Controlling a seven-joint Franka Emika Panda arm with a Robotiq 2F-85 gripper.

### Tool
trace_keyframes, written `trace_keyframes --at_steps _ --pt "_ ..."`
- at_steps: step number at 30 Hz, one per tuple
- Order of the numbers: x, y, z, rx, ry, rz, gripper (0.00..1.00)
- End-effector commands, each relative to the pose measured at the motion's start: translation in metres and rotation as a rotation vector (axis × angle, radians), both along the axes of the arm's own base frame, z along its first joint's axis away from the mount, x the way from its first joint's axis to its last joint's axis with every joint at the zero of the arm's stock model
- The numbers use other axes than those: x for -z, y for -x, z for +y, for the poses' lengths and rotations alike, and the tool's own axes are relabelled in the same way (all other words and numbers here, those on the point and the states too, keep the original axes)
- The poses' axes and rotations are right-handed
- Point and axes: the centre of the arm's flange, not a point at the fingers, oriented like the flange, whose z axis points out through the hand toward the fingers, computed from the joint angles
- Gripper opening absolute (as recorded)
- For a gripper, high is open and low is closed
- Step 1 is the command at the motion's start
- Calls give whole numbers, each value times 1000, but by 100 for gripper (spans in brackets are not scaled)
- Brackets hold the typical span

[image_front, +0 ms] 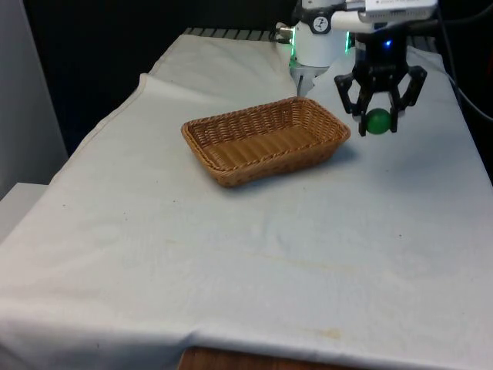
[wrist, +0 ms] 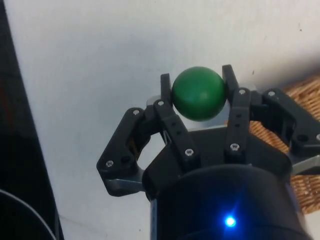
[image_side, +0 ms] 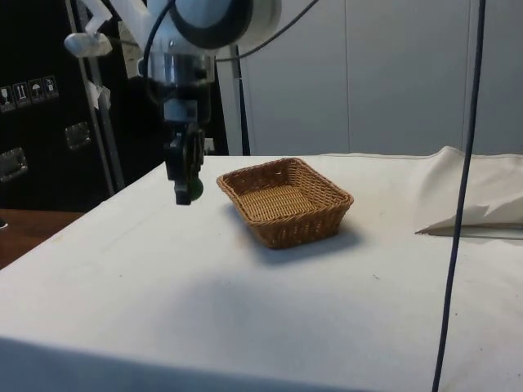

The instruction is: Pick up the ball and place it into the basket.

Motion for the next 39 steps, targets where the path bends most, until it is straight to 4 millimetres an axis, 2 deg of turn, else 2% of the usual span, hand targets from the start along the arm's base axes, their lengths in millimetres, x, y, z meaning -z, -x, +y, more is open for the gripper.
trace_keyframes --at_steps 1,6,8,9,18,19,29,30,39 --pt "-5 2 -2 0 7 0 1" --pt "-31 7 -9 -2 -5 -2 1" --pt "-38 8 -12 -4 -7 -2 1" --pt "-33 7 -8 -4 -15 -2 1" --pt "-64 13 -33 7 -5 2 1" --pt "-62 11 -31 6 -12 1 1" --pt "-78 18 -54 17 18 8 1" --pt "-77 16 -51 13 8 6 1" --pt "-78 24 -73 24 41 -5 1"
